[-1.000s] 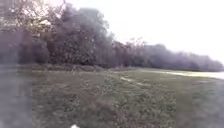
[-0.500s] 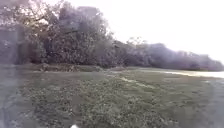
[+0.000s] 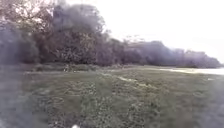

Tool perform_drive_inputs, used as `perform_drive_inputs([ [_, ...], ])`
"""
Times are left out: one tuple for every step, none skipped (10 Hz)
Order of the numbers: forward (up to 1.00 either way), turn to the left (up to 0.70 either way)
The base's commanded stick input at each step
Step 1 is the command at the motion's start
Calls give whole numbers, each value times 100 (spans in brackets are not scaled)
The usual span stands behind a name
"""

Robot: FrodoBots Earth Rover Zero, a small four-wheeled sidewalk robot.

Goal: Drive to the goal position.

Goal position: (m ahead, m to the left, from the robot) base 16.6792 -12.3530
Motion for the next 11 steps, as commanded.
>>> perform_drive_inputs([
  [0,0],
  [0,0],
  [0,0],
  [0,0],
  [0,0],
  [0,0],
  [0,0],
  [0,0],
  [0,0],
  [60,-15],
  [60,-15],
])
